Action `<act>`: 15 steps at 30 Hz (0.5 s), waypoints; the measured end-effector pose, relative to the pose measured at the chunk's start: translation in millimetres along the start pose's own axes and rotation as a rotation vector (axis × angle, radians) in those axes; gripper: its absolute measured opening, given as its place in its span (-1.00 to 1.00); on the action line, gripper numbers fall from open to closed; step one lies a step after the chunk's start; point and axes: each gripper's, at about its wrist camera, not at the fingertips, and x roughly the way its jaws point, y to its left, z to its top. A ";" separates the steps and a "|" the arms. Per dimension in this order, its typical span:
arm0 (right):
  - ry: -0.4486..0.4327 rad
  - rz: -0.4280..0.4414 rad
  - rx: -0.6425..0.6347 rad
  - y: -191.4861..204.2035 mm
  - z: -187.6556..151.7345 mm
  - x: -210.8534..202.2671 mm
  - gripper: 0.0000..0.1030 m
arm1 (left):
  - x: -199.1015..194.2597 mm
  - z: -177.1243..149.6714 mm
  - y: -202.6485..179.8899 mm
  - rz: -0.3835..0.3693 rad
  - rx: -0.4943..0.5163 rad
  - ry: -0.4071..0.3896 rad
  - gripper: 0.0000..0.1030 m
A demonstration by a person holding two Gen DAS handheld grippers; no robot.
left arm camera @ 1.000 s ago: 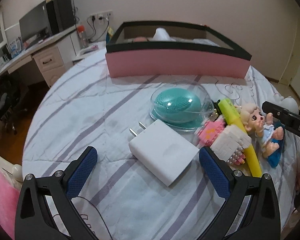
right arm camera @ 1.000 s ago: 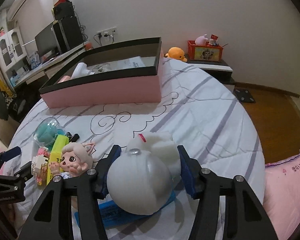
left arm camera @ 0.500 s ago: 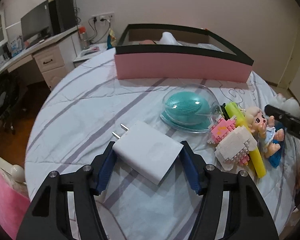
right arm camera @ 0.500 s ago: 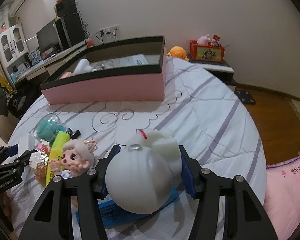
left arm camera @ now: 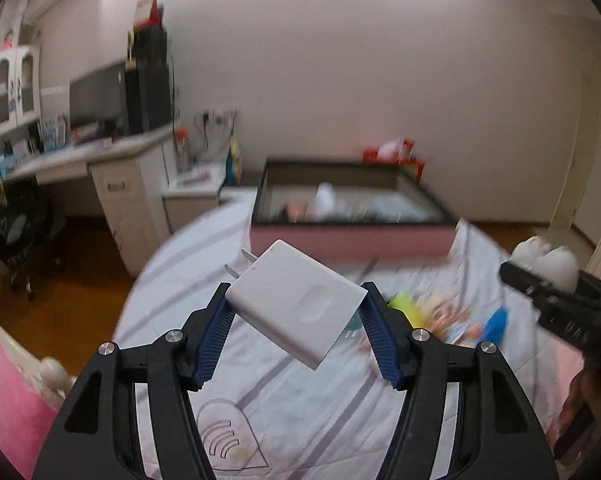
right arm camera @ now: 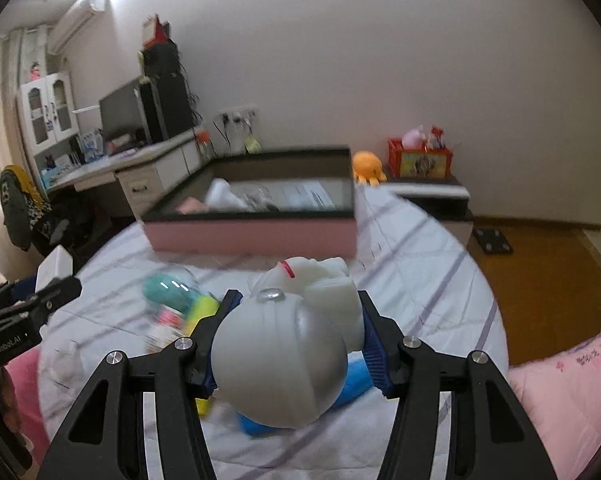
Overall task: Organize rigid objects
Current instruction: 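Carry the charger and plush toy into the pink box and open both grippers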
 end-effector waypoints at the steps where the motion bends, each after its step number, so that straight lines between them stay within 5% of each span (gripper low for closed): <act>1: -0.018 0.003 -0.006 4.4 2.1 -4.8 0.11 | -5.2 2.1 -2.4 0.004 0.007 -0.018 0.25; 8: -0.177 0.019 -0.056 35.5 21.5 -51.5 0.11 | -48.4 25.9 -8.3 0.043 0.041 -0.179 0.25; 15: -0.246 0.029 -0.089 52.4 33.8 -72.2 0.11 | -81.7 36.3 -9.1 0.064 0.057 -0.275 0.25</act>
